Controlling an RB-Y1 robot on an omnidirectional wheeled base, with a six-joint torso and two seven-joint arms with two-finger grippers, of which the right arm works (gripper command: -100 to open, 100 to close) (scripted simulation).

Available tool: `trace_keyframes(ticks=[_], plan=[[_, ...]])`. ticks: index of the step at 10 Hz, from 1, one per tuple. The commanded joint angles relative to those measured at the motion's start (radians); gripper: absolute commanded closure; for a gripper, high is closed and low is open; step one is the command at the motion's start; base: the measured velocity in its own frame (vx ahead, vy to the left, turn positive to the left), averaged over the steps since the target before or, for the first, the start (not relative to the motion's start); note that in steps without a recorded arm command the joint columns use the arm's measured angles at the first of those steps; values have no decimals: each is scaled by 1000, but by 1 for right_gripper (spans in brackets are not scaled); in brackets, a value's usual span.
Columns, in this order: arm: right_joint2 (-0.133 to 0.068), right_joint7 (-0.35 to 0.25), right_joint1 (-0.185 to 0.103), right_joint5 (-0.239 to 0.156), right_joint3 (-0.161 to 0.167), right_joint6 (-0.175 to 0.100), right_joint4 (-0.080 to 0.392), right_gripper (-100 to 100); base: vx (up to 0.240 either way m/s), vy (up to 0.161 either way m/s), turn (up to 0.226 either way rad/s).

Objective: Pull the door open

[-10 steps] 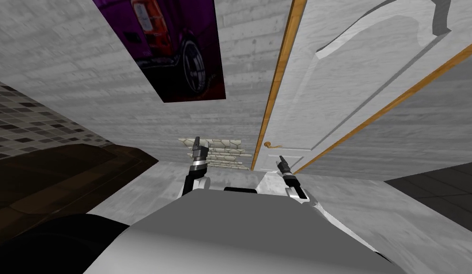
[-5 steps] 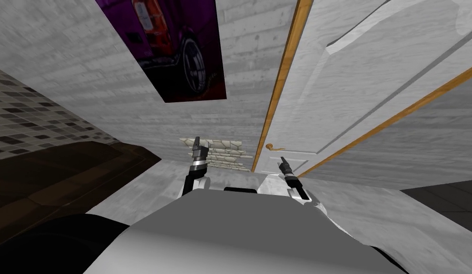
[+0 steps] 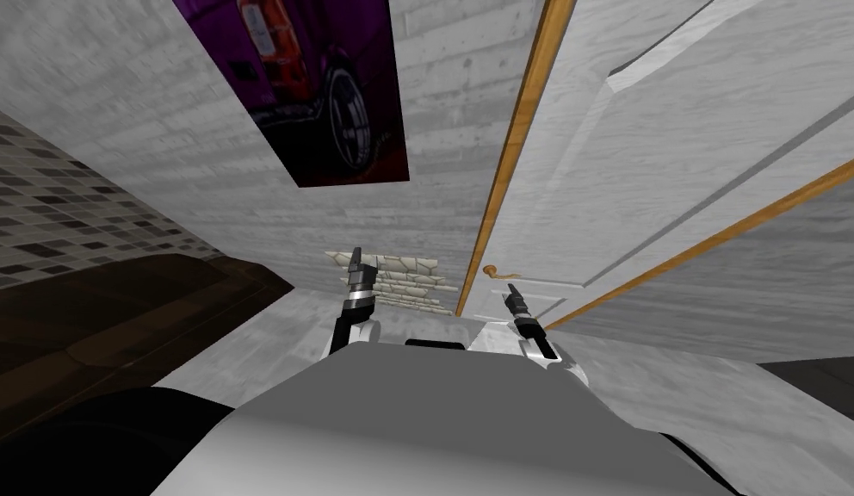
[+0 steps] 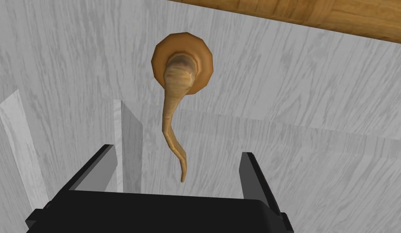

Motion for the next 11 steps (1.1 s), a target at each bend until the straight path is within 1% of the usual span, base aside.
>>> trace_keyframes(ticks=[1, 4, 5, 6, 11], plan=[[11, 16, -21, -3, -10, 10, 16, -100, 177, -44, 87], [34, 47, -59, -9, -29, 29, 43, -100, 188, -84, 87], [30, 41, -50, -8, -25, 29, 31, -100, 85, -21, 21], [30, 41, -50, -8, -25, 29, 31, 100, -9, 0, -14], [30, 41, -50, -8, -25, 29, 31, 100, -17, 2, -2]])
